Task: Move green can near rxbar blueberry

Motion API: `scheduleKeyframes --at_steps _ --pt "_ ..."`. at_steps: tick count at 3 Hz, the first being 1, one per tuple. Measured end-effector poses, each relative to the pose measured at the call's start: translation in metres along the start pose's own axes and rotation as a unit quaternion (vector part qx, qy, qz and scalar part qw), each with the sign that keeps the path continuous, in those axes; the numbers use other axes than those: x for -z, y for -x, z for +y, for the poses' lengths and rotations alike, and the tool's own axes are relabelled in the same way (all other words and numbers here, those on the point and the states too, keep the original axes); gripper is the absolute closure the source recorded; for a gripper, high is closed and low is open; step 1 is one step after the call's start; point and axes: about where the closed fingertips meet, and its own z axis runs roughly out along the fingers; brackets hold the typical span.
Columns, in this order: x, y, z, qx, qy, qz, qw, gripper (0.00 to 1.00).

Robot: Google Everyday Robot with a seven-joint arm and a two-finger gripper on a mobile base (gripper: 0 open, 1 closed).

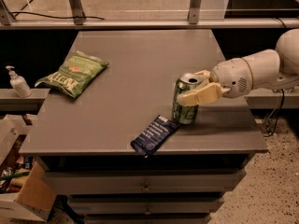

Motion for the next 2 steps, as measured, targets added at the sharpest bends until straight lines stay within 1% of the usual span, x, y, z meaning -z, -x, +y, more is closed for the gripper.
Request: scheduleKeyframes --at_steps 1,2 --pt "0.0006 -0.0064 0.0002 0.001 0.003 0.007 1.0 0.82" --pt "0.0019 -0.0026 0.0013 0.001 0.003 0.007 1.0 0.59"
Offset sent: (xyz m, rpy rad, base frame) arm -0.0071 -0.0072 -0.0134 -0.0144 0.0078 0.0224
